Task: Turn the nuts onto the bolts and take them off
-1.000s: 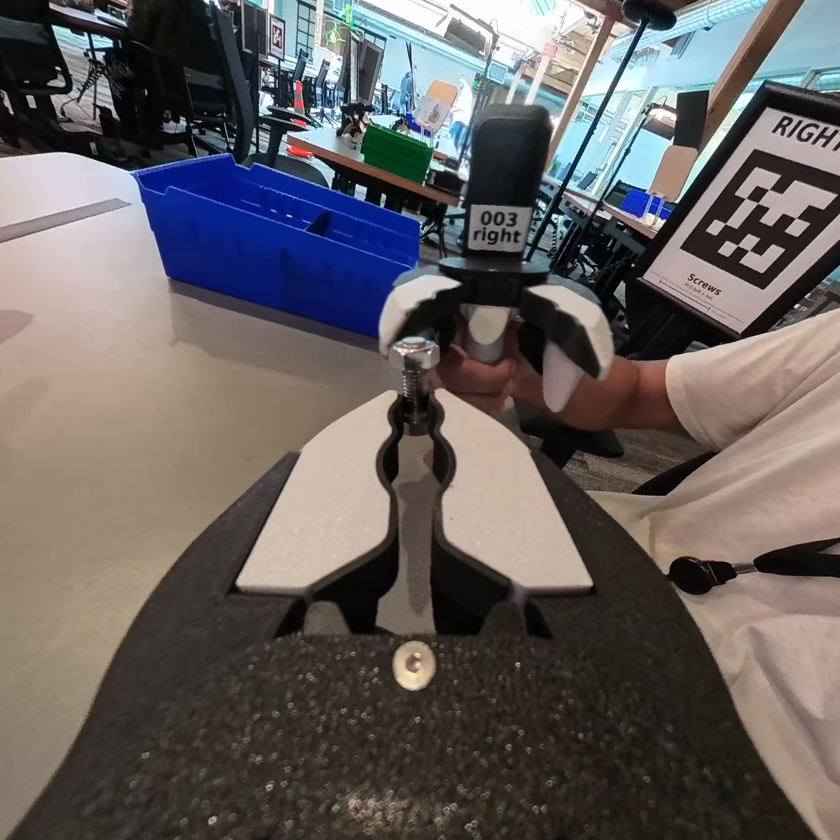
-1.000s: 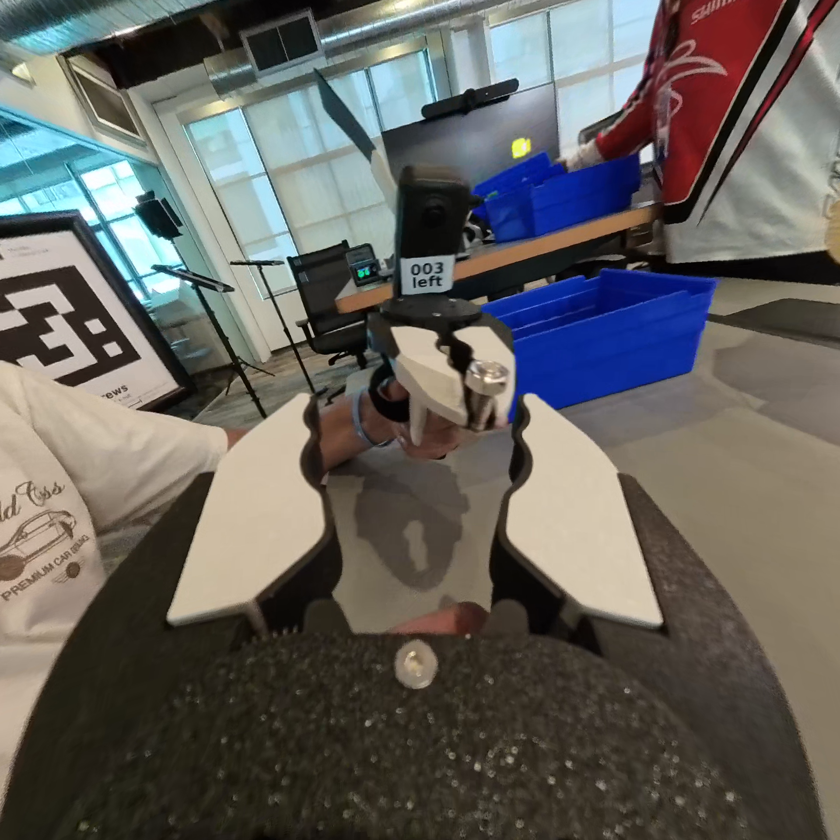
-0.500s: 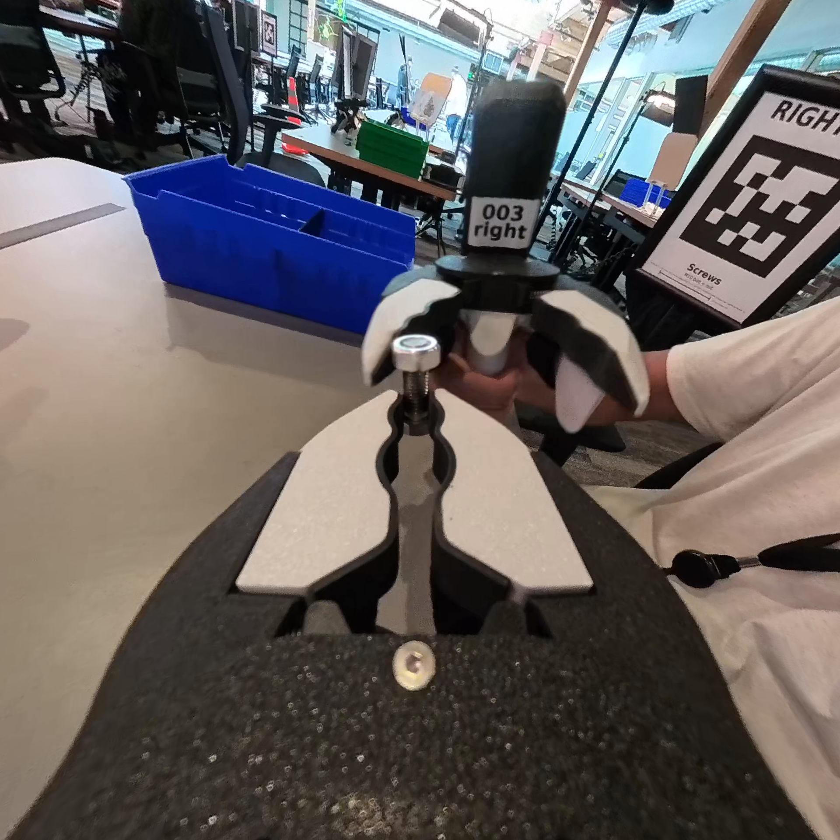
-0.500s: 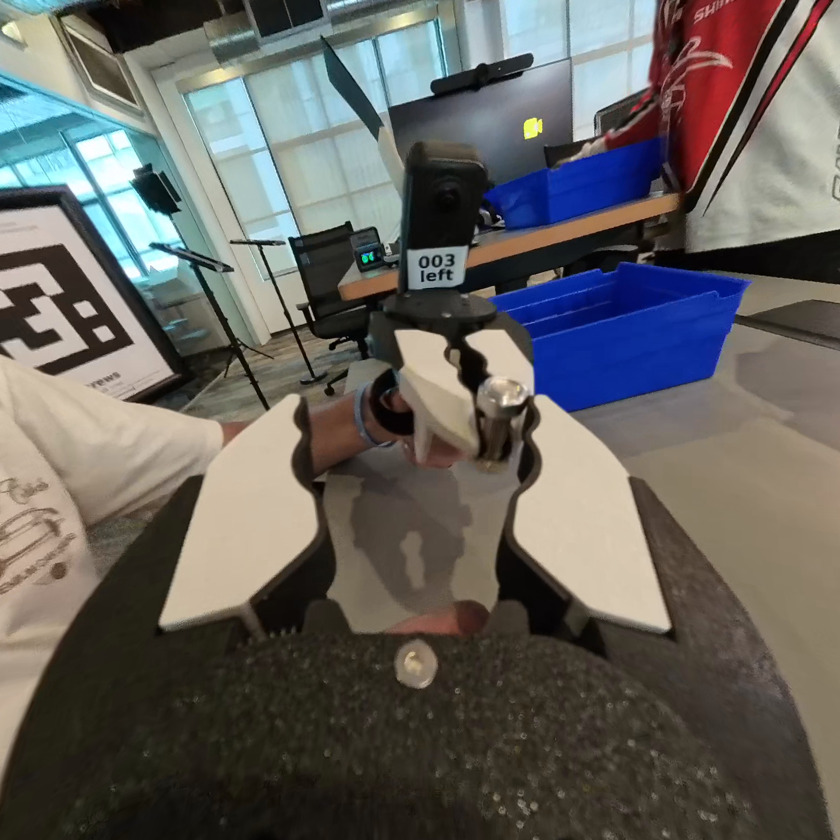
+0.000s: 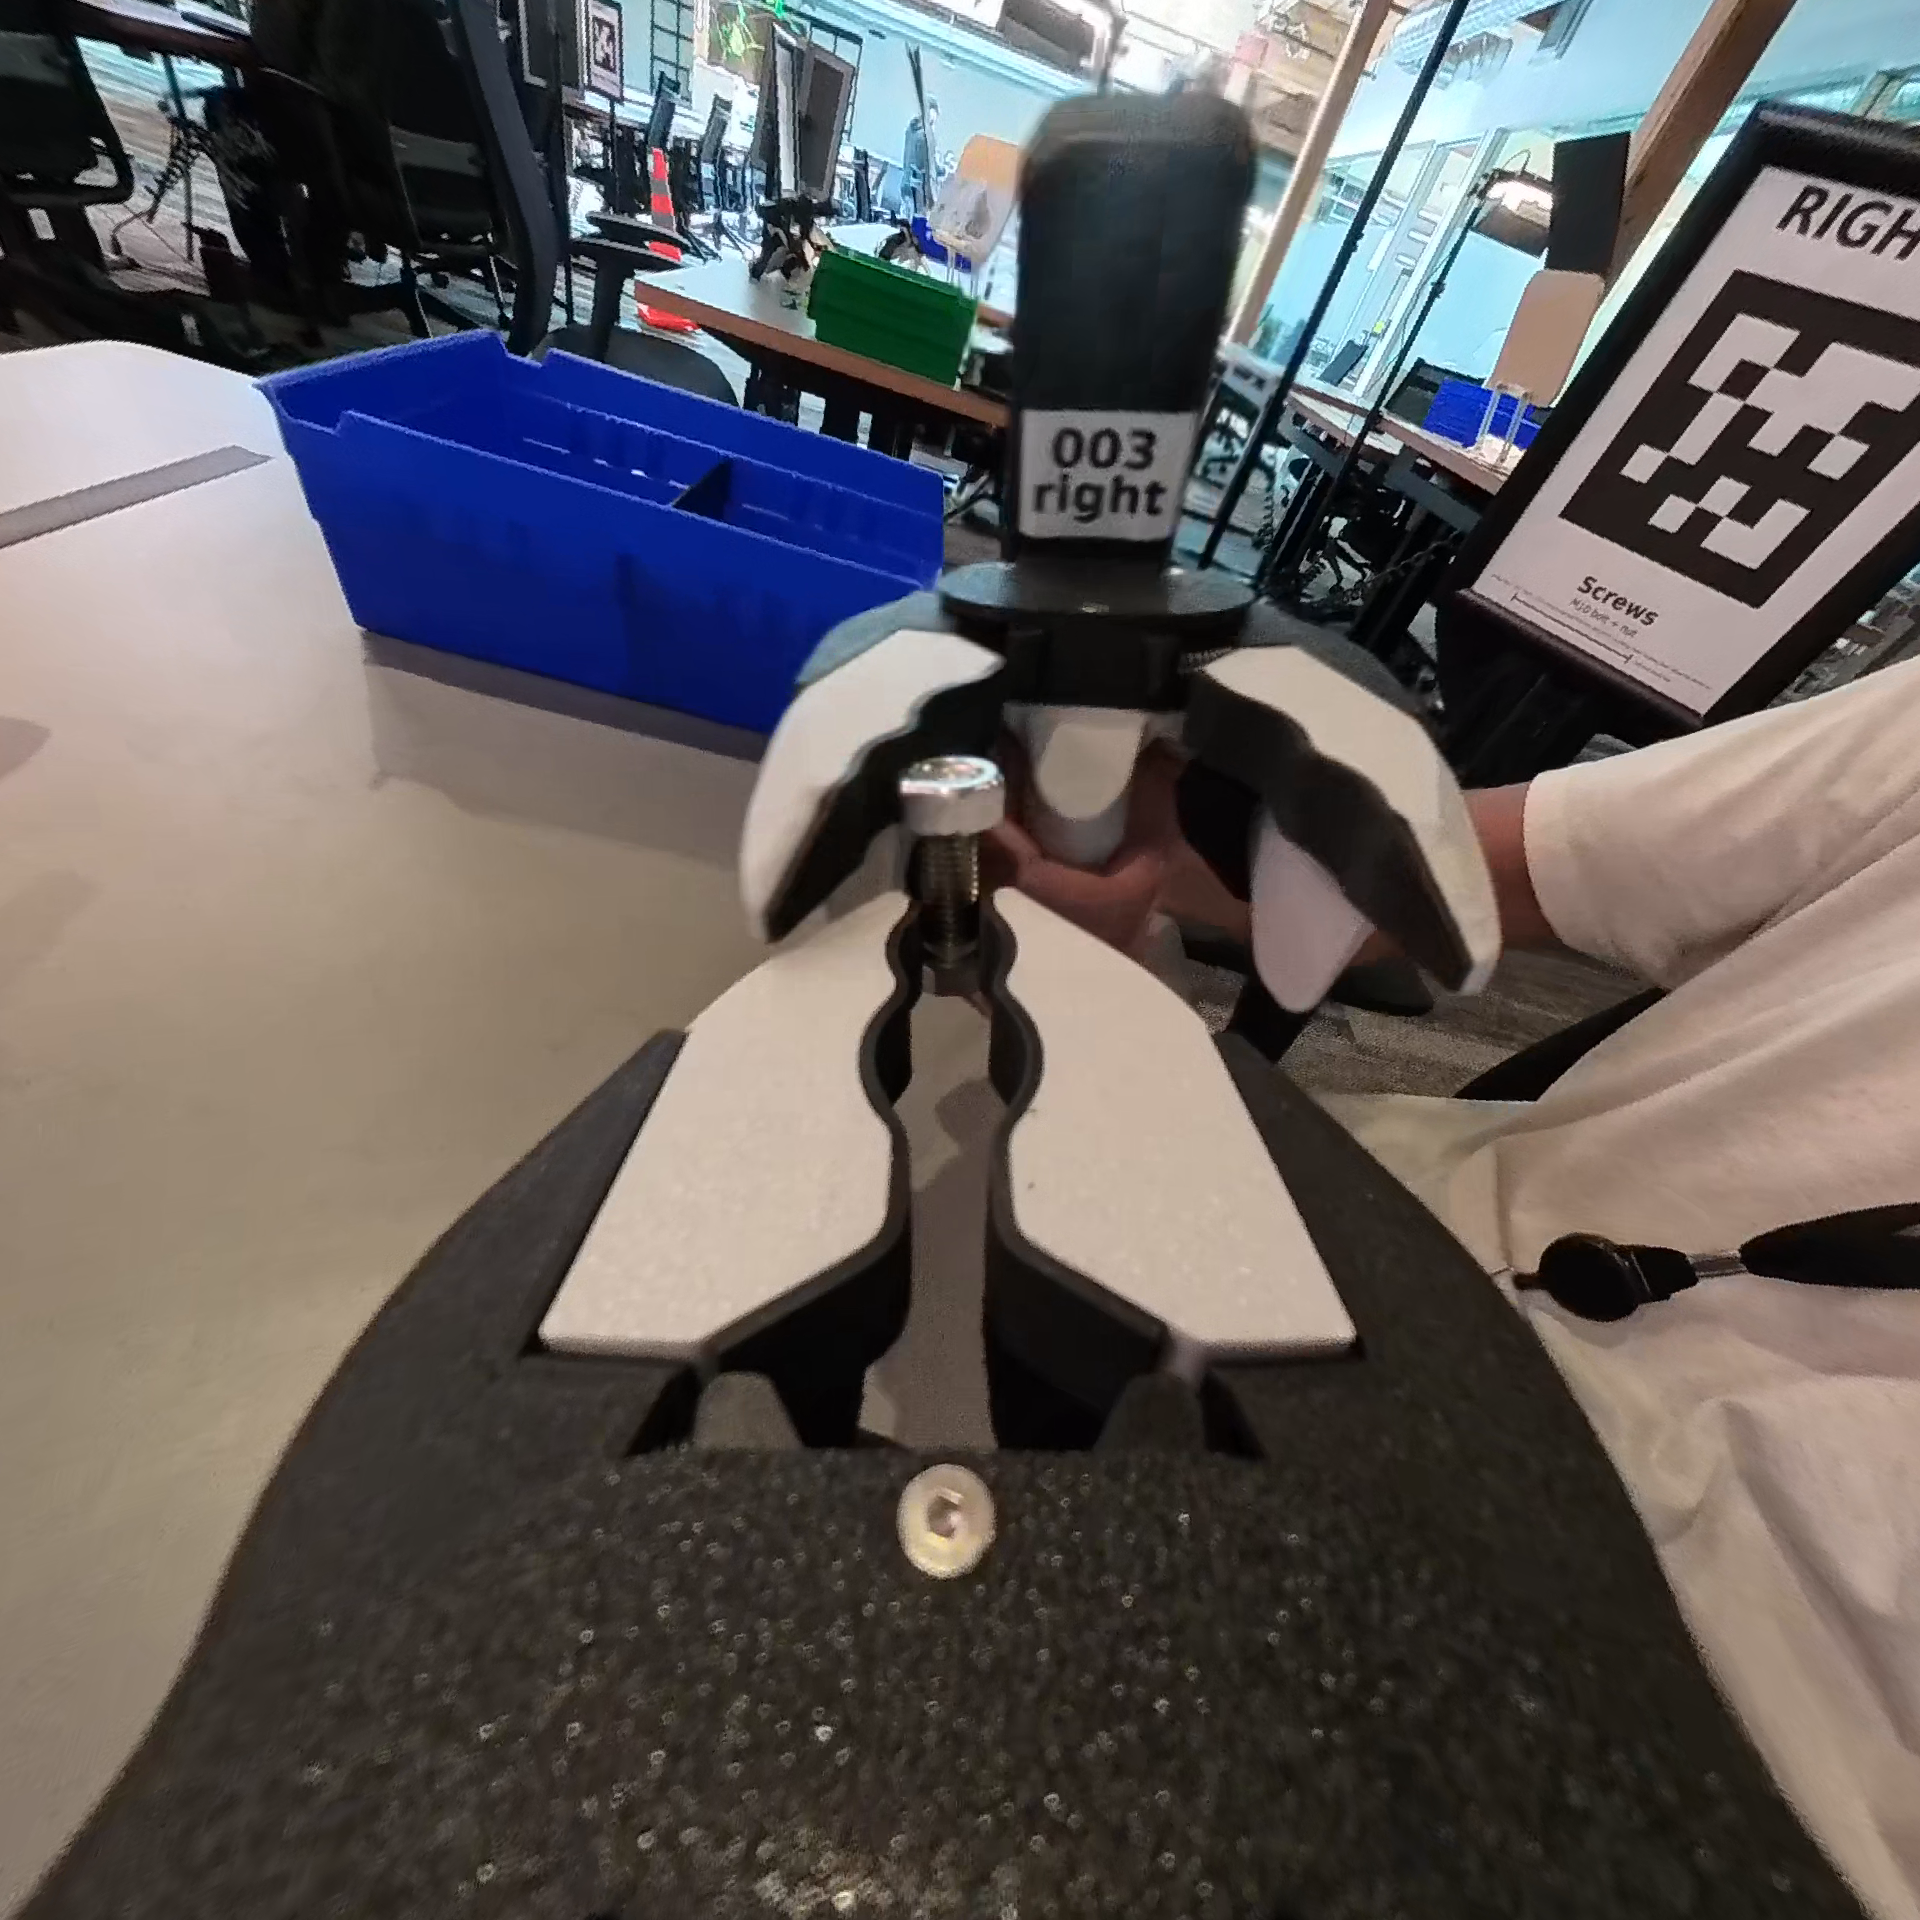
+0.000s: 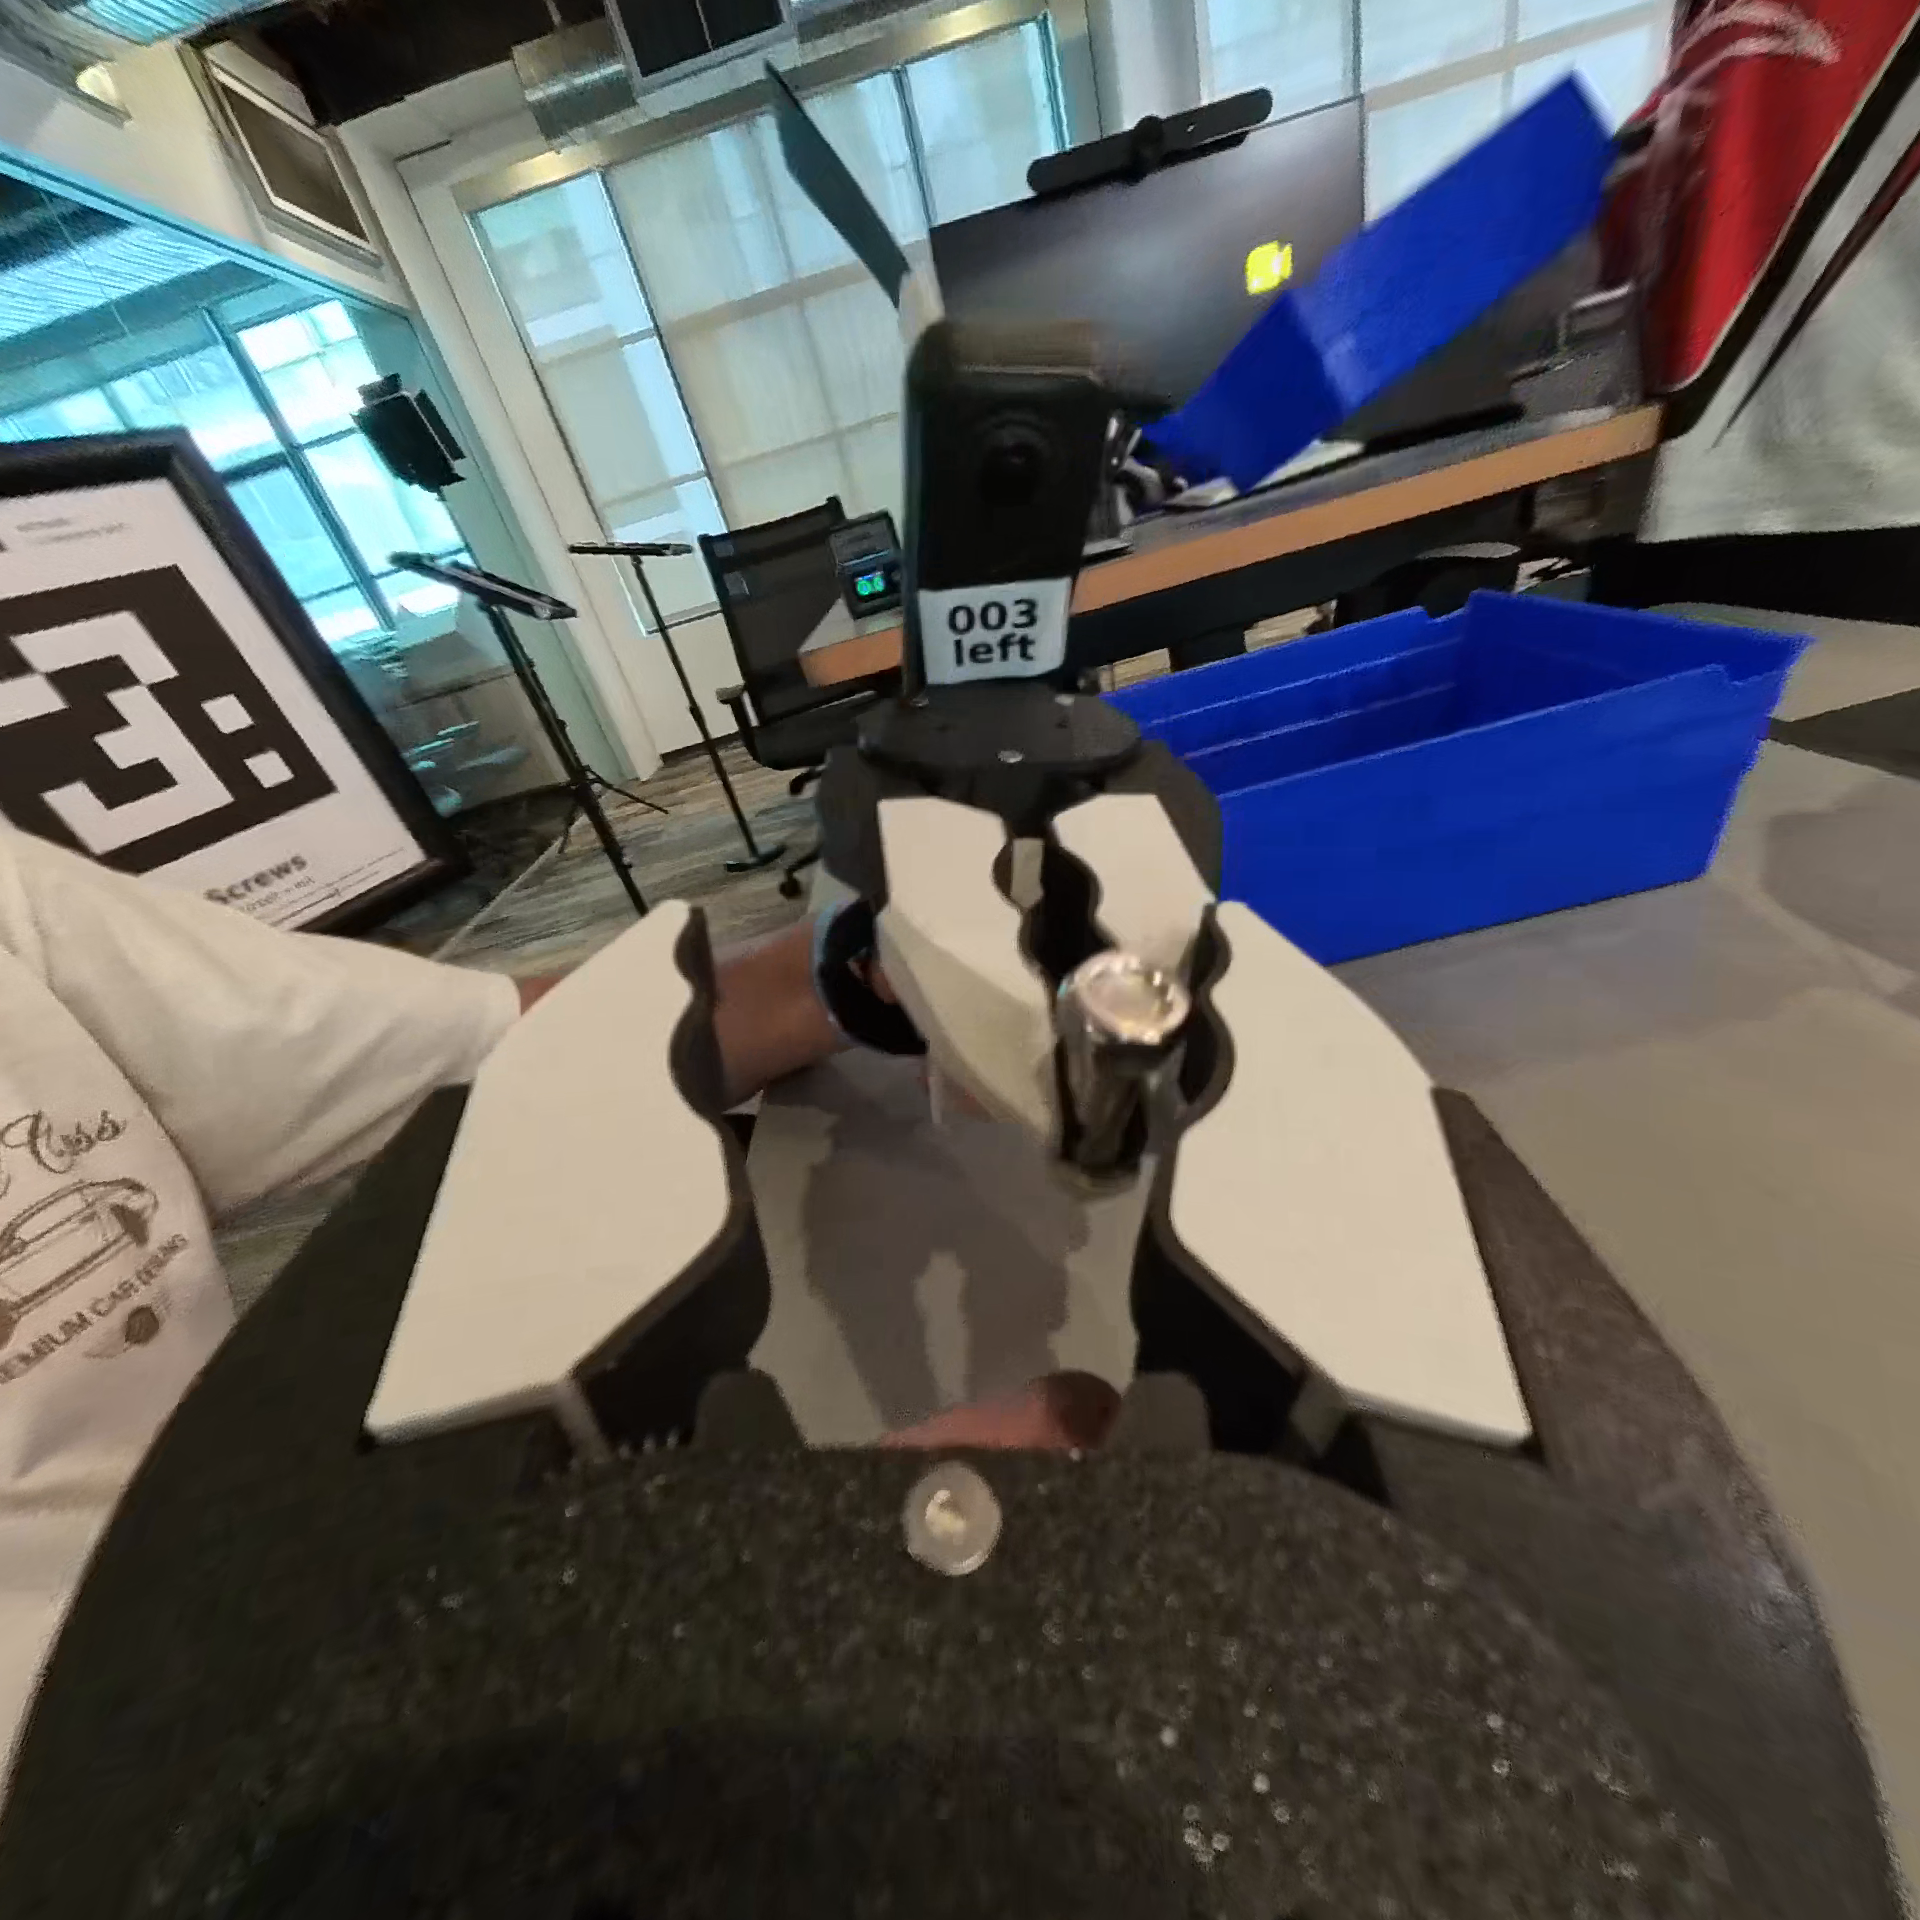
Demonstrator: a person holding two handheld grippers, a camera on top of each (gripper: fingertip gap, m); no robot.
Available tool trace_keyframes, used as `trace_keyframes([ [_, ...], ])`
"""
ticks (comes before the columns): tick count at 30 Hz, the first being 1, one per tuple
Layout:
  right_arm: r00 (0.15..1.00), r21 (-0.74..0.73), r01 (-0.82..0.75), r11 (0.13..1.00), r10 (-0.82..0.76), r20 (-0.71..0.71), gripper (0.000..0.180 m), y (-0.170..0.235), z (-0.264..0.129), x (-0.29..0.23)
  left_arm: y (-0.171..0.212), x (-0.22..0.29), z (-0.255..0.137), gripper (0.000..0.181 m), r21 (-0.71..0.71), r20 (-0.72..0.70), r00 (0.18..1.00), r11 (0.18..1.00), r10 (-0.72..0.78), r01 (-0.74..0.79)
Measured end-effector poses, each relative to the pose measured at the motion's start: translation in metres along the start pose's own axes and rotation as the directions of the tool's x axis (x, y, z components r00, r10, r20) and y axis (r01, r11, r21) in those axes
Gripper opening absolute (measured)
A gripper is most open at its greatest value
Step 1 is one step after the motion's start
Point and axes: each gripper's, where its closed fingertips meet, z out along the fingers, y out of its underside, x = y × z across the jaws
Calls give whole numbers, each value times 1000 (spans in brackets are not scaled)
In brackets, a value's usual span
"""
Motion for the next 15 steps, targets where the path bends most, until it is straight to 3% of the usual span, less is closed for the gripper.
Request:
trace_keyframes([
  [8, 999, 20, 23, 1000, -22, -48, 83, -5, -36, -5, -5, -1, -8, 9, 18, 2, 1000, 1000, 4, -4],
  [15, 1000, -20, -10, 1000, 10, -6, 87, 3, 1, 7, 0, -1, -5, 9, 6, 7, 1000, 1000, -2, 2],
])
